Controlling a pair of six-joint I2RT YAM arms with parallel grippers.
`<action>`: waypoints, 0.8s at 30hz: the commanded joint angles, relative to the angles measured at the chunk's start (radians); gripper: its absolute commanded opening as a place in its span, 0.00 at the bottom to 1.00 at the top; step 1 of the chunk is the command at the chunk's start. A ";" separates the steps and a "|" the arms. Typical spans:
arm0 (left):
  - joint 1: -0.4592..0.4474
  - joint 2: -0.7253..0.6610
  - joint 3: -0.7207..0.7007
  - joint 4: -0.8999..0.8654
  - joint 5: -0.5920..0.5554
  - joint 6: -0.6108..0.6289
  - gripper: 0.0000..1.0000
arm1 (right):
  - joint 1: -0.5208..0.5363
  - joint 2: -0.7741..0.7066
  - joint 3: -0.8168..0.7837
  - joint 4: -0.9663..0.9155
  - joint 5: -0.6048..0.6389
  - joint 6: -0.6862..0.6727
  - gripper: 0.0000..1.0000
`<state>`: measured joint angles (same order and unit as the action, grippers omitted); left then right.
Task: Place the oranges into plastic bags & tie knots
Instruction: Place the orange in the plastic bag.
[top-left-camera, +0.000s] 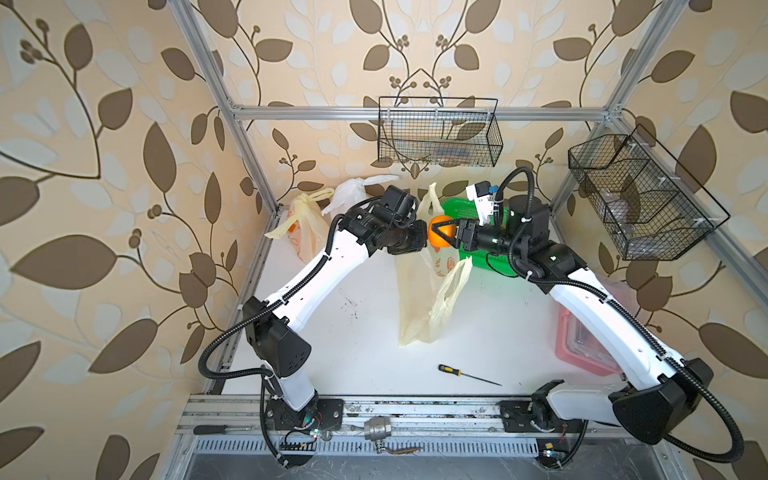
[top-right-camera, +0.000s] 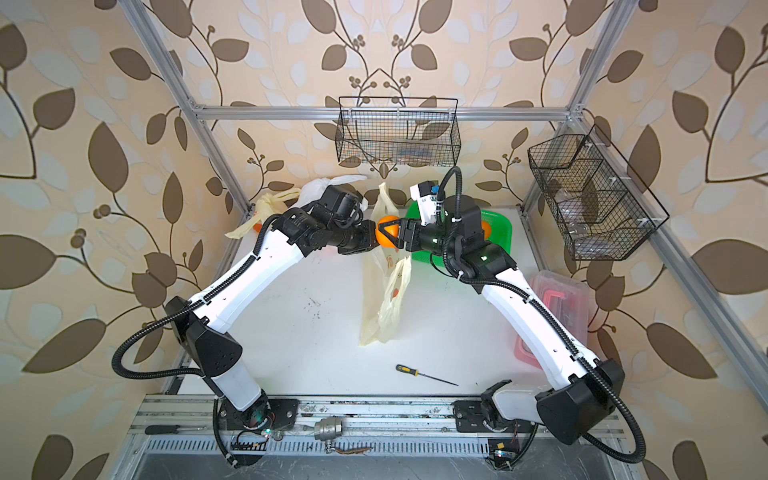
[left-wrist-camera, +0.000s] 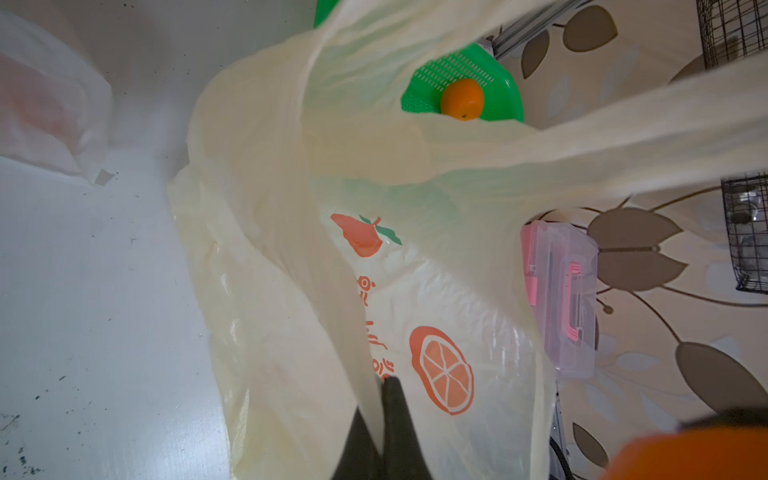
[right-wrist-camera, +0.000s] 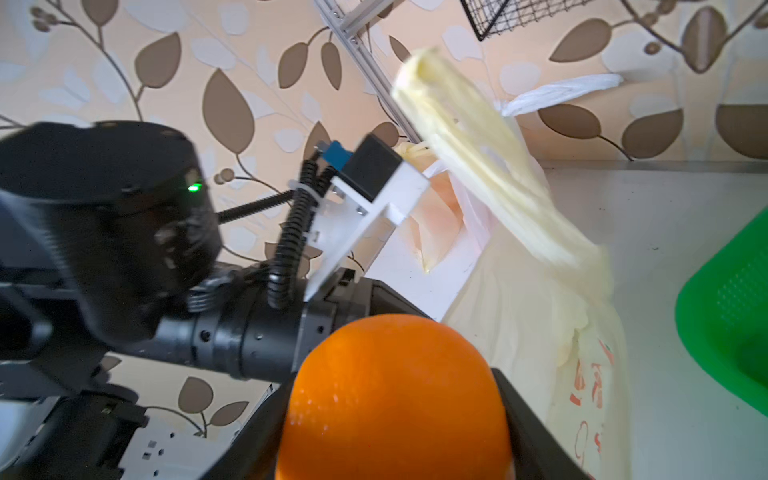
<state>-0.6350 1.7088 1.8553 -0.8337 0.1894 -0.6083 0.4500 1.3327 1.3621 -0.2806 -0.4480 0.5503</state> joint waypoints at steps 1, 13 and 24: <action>0.004 -0.075 -0.044 0.059 -0.012 0.010 0.00 | 0.011 0.039 -0.040 -0.076 0.097 -0.006 0.44; 0.159 -0.234 -0.335 0.247 0.166 -0.057 0.00 | 0.158 0.232 0.170 -0.433 0.554 -0.191 0.50; 0.262 -0.312 -0.439 0.267 0.225 -0.052 0.00 | 0.247 0.119 0.151 -0.242 0.374 -0.271 1.00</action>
<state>-0.3969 1.4540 1.4242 -0.6067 0.3779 -0.6579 0.6834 1.5513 1.5311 -0.5995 -0.0383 0.3317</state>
